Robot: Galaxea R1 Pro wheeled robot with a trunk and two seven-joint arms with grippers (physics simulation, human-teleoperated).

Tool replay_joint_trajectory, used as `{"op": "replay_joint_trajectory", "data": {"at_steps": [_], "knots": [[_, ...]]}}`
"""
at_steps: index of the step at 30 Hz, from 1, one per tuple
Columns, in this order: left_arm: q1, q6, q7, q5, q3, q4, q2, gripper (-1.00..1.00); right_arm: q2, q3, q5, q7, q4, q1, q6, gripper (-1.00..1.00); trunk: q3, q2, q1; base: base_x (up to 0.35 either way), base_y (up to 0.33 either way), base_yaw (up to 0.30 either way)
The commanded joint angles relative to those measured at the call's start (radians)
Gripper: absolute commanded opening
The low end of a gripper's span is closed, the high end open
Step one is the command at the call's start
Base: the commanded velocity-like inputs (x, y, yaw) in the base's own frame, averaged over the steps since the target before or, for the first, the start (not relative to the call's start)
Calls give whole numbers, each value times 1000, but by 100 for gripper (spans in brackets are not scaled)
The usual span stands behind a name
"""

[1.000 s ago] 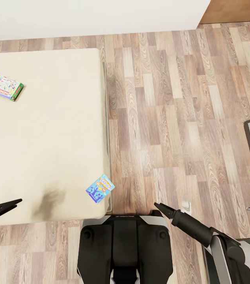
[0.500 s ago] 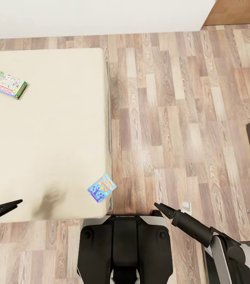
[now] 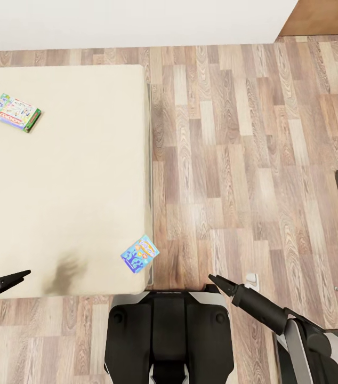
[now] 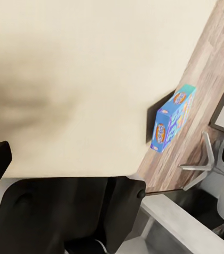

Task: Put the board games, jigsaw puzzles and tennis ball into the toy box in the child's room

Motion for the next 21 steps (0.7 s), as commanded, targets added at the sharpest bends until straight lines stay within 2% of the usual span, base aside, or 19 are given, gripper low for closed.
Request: {"op": "replay_joint_trajectory", "data": {"at_steps": [1, 21], "knots": [[-1, 10, -9, -11, 2, -1, 0, 100, 1, -2, -3, 2, 0, 0, 6, 100, -1, -2, 1, 0, 0, 3], [-1, 10, -9, -12, 0, 0, -1, 100, 1, -1, -4, 2, 1, 0, 2, 100, 6, -2, 1, 0, 0, 0]]}}
